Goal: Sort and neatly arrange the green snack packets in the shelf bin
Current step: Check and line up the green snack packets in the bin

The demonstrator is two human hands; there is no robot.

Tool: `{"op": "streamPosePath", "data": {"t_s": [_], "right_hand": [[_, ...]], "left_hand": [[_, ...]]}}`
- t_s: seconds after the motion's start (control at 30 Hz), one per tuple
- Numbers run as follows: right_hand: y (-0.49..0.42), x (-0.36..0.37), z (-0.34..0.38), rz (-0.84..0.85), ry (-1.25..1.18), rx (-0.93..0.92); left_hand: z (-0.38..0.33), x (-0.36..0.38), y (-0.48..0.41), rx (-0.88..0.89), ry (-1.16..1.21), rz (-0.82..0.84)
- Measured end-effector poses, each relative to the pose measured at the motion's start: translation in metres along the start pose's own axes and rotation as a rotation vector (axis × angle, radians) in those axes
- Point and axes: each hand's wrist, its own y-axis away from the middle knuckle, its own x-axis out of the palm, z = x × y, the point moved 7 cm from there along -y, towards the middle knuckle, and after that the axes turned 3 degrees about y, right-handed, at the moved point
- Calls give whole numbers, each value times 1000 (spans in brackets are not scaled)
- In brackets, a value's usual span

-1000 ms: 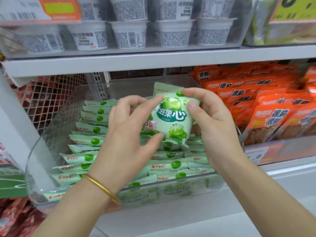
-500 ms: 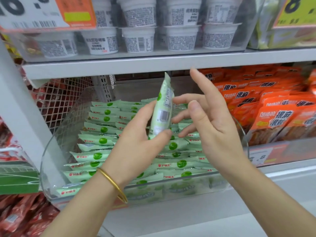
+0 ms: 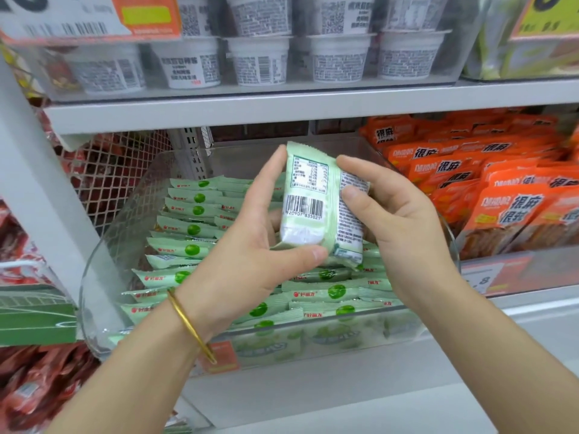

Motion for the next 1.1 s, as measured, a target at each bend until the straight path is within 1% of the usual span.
{"op": "streamPosePath", "data": {"t_s": [0.2, 0.27, 0.37, 0.43, 0.53, 0.6, 0.63, 0.67, 0.73, 0.77, 0.87, 0.93, 0.97, 1.0, 1.07, 1.1], "right_hand": [[0, -1, -2, -30, -68, 66], [0, -4, -4, -46, -69, 97], [0, -3, -6, -33, -8, 141], [1, 0, -9, 2, -32, 175], [0, -1, -15, 56, -141, 254], [-2, -2, -17, 97, -130, 281], [-2, -2, -17, 121, -64, 264], [-2, -2, -15, 142, 59, 213], [-3, 0, -8, 154, 345, 70], [-4, 1, -4, 143, 445, 4], [-10, 1, 9, 64, 651, -187], [-14, -3, 16, -38, 727, -304], [-16, -4, 18, -91, 765, -363], [-17, -5, 20, -136, 803, -411], [-21, -2, 22, -181, 874, -485], [-25, 1, 23, -186, 914, -512]], "left_hand": [[3, -2, 0, -32, 41, -9], [9, -9, -2, -82, 124, -99], [19, -21, -6, -178, 253, -260], [26, -24, -8, -256, 253, -303], [35, -29, -10, -354, 255, -355], [39, -34, -12, -395, 249, -380], [39, -36, -13, -408, 246, -380], [40, -37, -15, -417, 249, -377], [41, -37, -18, -433, 258, -377], [42, -37, -19, -438, 261, -380], [40, -34, -25, -438, 358, -403], [35, -39, -32, -388, 390, -446], [33, -48, -37, -330, 285, -488], [30, -59, -42, -260, 86, -534], [23, -74, -50, -109, -416, -578], [23, -75, -55, -60, -641, -542]]}}
